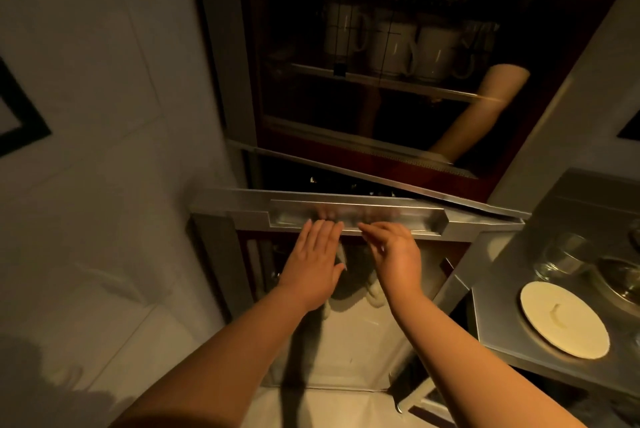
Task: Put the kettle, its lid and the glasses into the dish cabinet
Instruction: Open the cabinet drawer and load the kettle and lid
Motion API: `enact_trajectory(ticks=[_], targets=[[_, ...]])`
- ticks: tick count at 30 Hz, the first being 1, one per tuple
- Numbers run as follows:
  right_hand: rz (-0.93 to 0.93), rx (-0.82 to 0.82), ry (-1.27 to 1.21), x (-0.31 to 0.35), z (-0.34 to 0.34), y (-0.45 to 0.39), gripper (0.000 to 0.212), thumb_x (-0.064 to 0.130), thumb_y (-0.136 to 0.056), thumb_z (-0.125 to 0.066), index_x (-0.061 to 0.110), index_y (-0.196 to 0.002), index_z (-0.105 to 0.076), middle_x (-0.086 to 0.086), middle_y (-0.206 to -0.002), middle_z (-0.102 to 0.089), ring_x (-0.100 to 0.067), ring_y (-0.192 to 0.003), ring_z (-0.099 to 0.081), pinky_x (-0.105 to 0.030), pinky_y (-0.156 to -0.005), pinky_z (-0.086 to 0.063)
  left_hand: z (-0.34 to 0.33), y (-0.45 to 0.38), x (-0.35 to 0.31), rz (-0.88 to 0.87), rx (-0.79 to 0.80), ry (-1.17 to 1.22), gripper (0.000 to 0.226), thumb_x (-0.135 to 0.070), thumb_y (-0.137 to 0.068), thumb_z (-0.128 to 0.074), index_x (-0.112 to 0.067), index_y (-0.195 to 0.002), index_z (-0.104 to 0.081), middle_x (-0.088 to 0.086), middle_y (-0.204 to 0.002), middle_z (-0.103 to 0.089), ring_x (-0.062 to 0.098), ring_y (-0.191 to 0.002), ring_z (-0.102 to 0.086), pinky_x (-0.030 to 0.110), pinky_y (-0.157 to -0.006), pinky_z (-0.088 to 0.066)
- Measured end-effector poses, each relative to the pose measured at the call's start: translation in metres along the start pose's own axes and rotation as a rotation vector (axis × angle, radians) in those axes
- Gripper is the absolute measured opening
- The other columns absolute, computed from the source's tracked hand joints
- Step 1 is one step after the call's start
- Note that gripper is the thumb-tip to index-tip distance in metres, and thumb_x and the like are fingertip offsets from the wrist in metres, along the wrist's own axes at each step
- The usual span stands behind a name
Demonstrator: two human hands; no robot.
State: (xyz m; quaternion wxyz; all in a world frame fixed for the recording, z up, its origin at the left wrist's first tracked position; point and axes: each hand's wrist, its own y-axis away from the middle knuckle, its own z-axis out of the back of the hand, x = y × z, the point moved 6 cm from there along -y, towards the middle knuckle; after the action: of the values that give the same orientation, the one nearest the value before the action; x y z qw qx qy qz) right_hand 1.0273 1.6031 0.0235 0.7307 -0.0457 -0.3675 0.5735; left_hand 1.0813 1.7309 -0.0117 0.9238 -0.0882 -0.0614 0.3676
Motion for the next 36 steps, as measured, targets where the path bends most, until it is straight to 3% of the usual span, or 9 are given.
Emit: enact_trajectory(ticks=[3, 6, 10, 13, 21, 25, 27, 32, 36], targets=[[0.016, 0.0, -0.031, 0.009, 0.009, 0.009, 0.034, 0.008, -0.083, -0.065, 0.019, -0.115, -0.064, -0.001, -0.112, -0.059, -0.018, -0.108, -0.051, -0.029, -0.089, -0.045, 0.015, 0.013, 0.001, -0.019, -0.005, 0.061, 0.068, -0.044, -0.1, -0.025, -0.015, -0.148, 0.013, 0.006, -0.159, 0.008, 0.019, -0.143, 0.017, 0.034, -0.107, 0.025], [0.057, -0.045, -0.029, 0.024, 0.021, 0.012, 0.045, 0.009, -0.084, -0.062, 0.017, -0.128, -0.053, -0.005, -0.127, -0.05, -0.02, -0.121, -0.043, -0.037, -0.098, -0.043, 0.032, 0.019, 0.014, -0.005, -0.056, 0.004, 0.069, -0.043, -0.1, -0.023, -0.015, -0.143, 0.023, 0.004, -0.154, 0.025, 0.017, -0.137, 0.033, 0.035, -0.109, 0.023], [0.084, 0.18, 0.18, 0.039, 0.012, 0.01, 0.061, 0.027, -0.094, -0.049, 0.016, -0.147, -0.022, -0.004, -0.155, -0.019, -0.02, -0.143, -0.006, -0.039, -0.117, -0.012, 0.047, 0.023, 0.028, 0.083, 0.019, 0.046, 0.07, -0.041, -0.1, -0.028, -0.015, -0.145, 0.021, 0.004, -0.155, 0.022, 0.017, -0.142, 0.022, 0.037, -0.118, 0.008], [0.131, 0.231, 0.275, 0.034, 0.013, 0.015, 0.063, 0.031, -0.095, -0.043, 0.016, -0.149, -0.013, -0.004, -0.156, -0.013, -0.019, -0.144, -0.001, -0.036, -0.117, -0.004, 0.052, 0.029, 0.024, 0.086, 0.016, 0.101, 0.069, -0.042, -0.1, -0.03, -0.017, -0.148, 0.012, 0.002, -0.159, 0.011, 0.016, -0.144, 0.014, 0.033, -0.117, 0.009], [0.108, 0.146, 0.213, 0.04, 0.026, 0.027, 0.047, 0.027, -0.094, -0.049, 0.013, -0.138, -0.041, -0.006, -0.144, -0.04, -0.023, -0.138, -0.026, -0.038, -0.114, -0.022, 0.069, 0.043, 0.006, 0.08, -0.005, 0.185, 0.061, -0.043, -0.1, -0.029, -0.018, -0.151, -0.006, 0.002, -0.159, -0.01, 0.016, -0.145, -0.004, 0.029, -0.115, 0.005], [0.063, 0.054, 0.164, 0.046, 0.039, 0.02, 0.02, 0.021, -0.09, -0.054, 0.011, -0.107, -0.058, -0.006, -0.106, -0.056, -0.025, -0.105, -0.048, -0.032, -0.087, -0.041, 0.078, 0.034, -0.002, -0.062, 0.12, 0.203, 0.059, -0.041, -0.101, -0.027, -0.017, -0.151, -0.007, 0.002, -0.159, -0.009, 0.016, -0.145, -0.008, 0.028, -0.116, -0.002], [-0.029, 0.033, 0.098, 0.04, 0.043, 0.012, 0.017, 0.023, -0.092, -0.051, 0.011, -0.101, -0.059, -0.005, -0.101, -0.054, -0.023, -0.1, -0.047, -0.03, -0.082, -0.039, 0.08, 0.03, -0.007, -0.134, 0.177, 0.216, 0.059, -0.04, -0.101, -0.029, -0.019, -0.152, -0.006, 0.0, -0.159, -0.007, 0.015, -0.145, -0.009, 0.03, -0.116, -0.007], [-0.046, 0.114, 0.241, 0.028, 0.036, 0.024, 0.043, 0.032, -0.1, -0.032, 0.013, -0.137, -0.044, -0.004, -0.143, -0.042, -0.018, -0.135, -0.028, -0.03, -0.114, -0.015, 0.09, 0.018, -0.012, -0.287, 0.279, 0.284, 0.054, -0.035, -0.102, -0.029, -0.024, -0.151, -0.011, -0.006, -0.158, -0.013, 0.013, -0.143, -0.019, 0.031, -0.112, -0.023], [-0.056, 0.108, 0.285, 0.026, 0.037, 0.035, 0.046, 0.033, -0.1, -0.027, 0.015, -0.142, -0.035, -0.003, -0.149, -0.034, -0.014, -0.14, -0.021, -0.028, -0.116, -0.002, 0.089, 0.021, -0.021, -0.447, 0.311, 0.263, 0.056, -0.033, -0.102, -0.029, -0.026, -0.151, -0.003, -0.008, -0.159, -0.004, 0.01, -0.143, -0.015, 0.033, -0.111, -0.027]])
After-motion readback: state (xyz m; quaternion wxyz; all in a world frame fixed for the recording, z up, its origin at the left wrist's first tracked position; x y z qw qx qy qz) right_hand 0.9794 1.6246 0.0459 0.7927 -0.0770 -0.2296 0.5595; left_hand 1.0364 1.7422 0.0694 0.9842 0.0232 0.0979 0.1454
